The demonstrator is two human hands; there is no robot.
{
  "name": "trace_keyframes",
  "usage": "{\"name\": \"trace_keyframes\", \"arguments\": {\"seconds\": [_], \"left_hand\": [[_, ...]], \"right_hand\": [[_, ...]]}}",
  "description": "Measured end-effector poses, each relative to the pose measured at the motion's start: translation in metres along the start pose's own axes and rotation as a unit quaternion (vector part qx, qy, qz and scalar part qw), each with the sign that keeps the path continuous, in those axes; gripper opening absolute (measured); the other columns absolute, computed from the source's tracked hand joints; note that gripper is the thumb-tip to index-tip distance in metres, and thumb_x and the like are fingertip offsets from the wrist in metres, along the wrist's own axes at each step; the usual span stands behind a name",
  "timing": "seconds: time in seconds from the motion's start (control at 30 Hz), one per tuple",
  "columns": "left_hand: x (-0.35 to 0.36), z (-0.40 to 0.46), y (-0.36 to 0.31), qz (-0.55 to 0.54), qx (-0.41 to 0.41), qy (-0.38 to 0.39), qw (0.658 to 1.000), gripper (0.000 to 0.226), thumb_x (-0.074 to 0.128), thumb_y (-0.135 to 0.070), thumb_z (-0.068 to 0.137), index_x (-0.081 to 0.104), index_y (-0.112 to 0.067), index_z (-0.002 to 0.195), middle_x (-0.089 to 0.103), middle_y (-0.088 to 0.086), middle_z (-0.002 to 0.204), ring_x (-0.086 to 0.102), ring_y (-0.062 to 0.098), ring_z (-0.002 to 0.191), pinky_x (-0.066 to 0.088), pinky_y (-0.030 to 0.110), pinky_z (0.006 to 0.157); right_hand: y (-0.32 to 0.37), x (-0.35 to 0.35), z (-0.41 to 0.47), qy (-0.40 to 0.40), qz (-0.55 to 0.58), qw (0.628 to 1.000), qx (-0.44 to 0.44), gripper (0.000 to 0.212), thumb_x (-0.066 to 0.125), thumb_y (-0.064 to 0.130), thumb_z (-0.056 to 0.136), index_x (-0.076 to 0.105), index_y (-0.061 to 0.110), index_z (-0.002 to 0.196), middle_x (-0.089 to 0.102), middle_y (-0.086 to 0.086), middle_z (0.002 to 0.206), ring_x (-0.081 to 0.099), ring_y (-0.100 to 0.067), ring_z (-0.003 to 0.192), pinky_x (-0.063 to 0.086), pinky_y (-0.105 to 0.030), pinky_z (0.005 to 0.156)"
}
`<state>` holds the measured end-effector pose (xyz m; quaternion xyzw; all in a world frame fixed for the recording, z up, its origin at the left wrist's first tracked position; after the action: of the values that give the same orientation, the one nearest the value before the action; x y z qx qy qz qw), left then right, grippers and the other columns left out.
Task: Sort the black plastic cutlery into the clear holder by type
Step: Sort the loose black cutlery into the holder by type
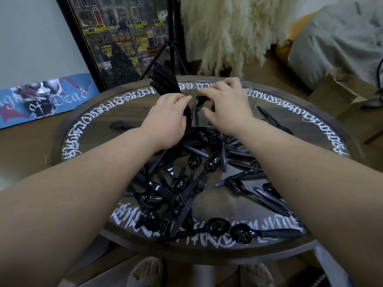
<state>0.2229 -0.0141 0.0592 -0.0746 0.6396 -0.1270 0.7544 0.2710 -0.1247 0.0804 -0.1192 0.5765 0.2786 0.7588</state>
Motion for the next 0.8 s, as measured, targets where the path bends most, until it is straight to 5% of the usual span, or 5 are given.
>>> {"name": "trace_keyframes", "arguments": {"seconds": [0.17,0.33,0.57,0.67,0.8], "left_hand": [[-0.006,-0.028,-0.012,-0.006,0.017,-0.012,1.0,0.055,0.049,-0.023,0.096,0.032,-0.018,0.148,0.03,0.001,0.152,0.022,0.025,0.14,0.026,0.04,0.114],[0.002,-0.08,-0.026,0.001,0.016,0.031,0.999,0.056,0.056,-0.041,0.091,0.041,-0.024,0.143,0.037,-0.001,0.147,0.027,0.023,0.136,0.023,0.033,0.112],[0.015,-0.142,-0.013,0.042,-0.078,0.138,0.986,0.049,0.064,-0.066,0.073,0.058,-0.029,0.105,0.052,-0.005,0.108,0.054,0.017,0.099,0.048,0.034,0.087],[0.029,-0.163,-0.003,0.075,-0.117,0.193,0.971,0.05,0.066,-0.069,0.068,0.052,-0.028,0.093,0.053,-0.006,0.097,0.053,0.015,0.084,0.046,0.03,0.073],[0.04,-0.174,0.006,0.071,-0.13,0.194,0.97,0.054,0.067,-0.069,0.067,0.055,-0.028,0.1,0.059,-0.007,0.1,0.055,0.014,0.088,0.049,0.032,0.077]], "right_hand": [[-0.003,-0.012,-0.036,-0.016,0.064,0.998,-0.004,0.052,0.061,0.029,0.088,0.048,0.029,0.138,0.053,0.004,0.129,0.033,-0.026,0.123,0.036,-0.046,0.102],[0.004,-0.018,-0.095,0.037,0.111,0.993,0.008,0.051,0.059,0.021,0.09,0.046,0.026,0.139,0.05,0.0,0.132,0.039,-0.023,0.123,0.032,-0.031,0.101],[0.016,0.005,-0.152,0.132,0.126,0.983,0.024,0.038,0.057,0.015,0.091,0.058,0.021,0.128,0.06,-0.002,0.111,0.057,-0.022,0.103,0.043,-0.031,0.09],[0.022,0.026,-0.165,0.157,0.114,0.981,0.017,0.033,0.054,0.017,0.092,0.061,0.022,0.124,0.06,0.0,0.119,0.055,-0.022,0.109,0.045,-0.036,0.095],[0.046,0.045,-0.164,0.173,0.073,0.981,-0.042,0.039,0.051,0.019,0.093,0.054,0.027,0.131,0.051,0.006,0.132,0.042,-0.021,0.115,0.036,-0.031,0.096]]}}
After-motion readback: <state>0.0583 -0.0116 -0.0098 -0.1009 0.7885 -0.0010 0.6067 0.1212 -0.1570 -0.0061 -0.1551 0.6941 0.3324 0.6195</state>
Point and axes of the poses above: each hand's wrist, its own z-axis towards the middle knuckle, its own x-axis out of the palm, y = z × x, the point moved 9 cm from there along z, towards the middle knuckle
